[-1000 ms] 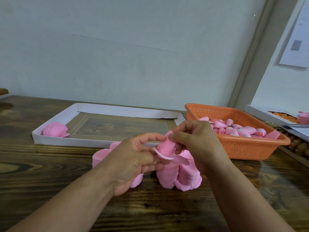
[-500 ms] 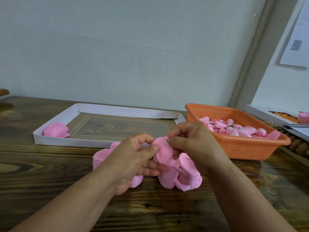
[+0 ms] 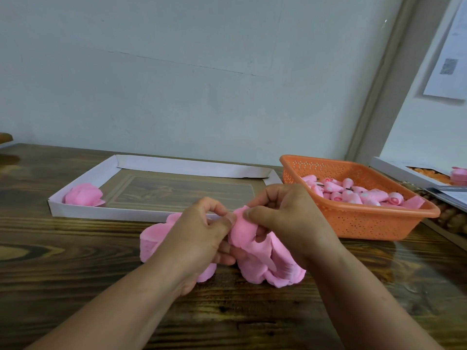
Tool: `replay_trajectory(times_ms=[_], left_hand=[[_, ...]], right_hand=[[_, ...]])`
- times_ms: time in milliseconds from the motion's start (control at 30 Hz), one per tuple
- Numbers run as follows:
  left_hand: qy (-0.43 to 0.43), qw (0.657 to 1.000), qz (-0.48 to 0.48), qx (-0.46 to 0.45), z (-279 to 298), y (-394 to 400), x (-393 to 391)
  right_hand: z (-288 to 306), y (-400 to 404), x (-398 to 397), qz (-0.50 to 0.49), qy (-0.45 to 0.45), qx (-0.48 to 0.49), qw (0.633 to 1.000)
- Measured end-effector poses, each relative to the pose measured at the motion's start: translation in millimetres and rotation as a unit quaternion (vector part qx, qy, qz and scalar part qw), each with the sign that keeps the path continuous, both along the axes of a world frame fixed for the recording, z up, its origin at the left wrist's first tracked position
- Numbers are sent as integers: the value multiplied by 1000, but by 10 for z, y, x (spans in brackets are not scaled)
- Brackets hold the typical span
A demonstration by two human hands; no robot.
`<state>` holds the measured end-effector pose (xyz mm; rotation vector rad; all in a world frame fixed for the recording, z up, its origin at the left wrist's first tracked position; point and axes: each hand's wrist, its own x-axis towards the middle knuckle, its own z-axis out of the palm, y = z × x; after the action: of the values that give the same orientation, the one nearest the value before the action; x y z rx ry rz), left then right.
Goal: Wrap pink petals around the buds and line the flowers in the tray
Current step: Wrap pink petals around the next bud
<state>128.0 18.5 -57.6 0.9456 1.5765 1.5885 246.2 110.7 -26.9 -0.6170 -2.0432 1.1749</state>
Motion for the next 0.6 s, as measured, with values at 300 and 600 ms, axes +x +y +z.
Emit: replay_trajectory(times_ms=[300, 600], left_hand=[[32, 998, -16, 55, -36, -16, 72], [-78, 993, -82, 17, -3, -28, 51]], right_hand=[[-26, 22, -35, -46, 53, -51, 996], [-64, 1, -43, -20, 58, -78, 995]])
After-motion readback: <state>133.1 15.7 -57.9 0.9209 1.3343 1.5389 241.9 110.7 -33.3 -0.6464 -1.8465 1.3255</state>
